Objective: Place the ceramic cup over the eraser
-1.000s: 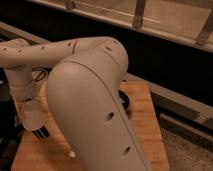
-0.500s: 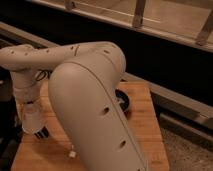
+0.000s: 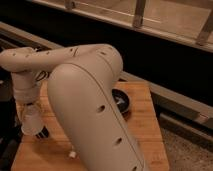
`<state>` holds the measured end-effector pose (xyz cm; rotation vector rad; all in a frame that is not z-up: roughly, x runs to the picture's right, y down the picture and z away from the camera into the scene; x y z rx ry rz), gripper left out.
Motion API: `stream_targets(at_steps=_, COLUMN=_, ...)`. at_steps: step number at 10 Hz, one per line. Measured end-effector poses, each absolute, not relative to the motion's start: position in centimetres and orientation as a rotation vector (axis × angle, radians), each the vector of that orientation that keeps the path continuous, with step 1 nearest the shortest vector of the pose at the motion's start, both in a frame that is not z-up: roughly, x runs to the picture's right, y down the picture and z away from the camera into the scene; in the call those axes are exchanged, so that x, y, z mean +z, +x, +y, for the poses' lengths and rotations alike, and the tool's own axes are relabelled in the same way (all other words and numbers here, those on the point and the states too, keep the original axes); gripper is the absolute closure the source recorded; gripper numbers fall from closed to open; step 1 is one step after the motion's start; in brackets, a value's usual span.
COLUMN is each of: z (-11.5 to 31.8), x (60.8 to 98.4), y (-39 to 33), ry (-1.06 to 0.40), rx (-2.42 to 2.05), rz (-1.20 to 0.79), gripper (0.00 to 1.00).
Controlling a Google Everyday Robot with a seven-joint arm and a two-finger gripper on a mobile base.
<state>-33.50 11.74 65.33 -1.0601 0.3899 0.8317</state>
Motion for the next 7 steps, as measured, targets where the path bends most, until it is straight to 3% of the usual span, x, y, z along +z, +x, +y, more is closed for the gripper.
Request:
stream_targets(at_steps=2, z=11.9, x=65.5, y=-33.4, ry=-1.066, rx=0.83, rz=0.395, gripper=0.26)
stream_targets(at_steps=7, z=10.8, x=64.7, y=-33.3, ry=-1.038, rx=0.832, rz=0.388, gripper=0.26)
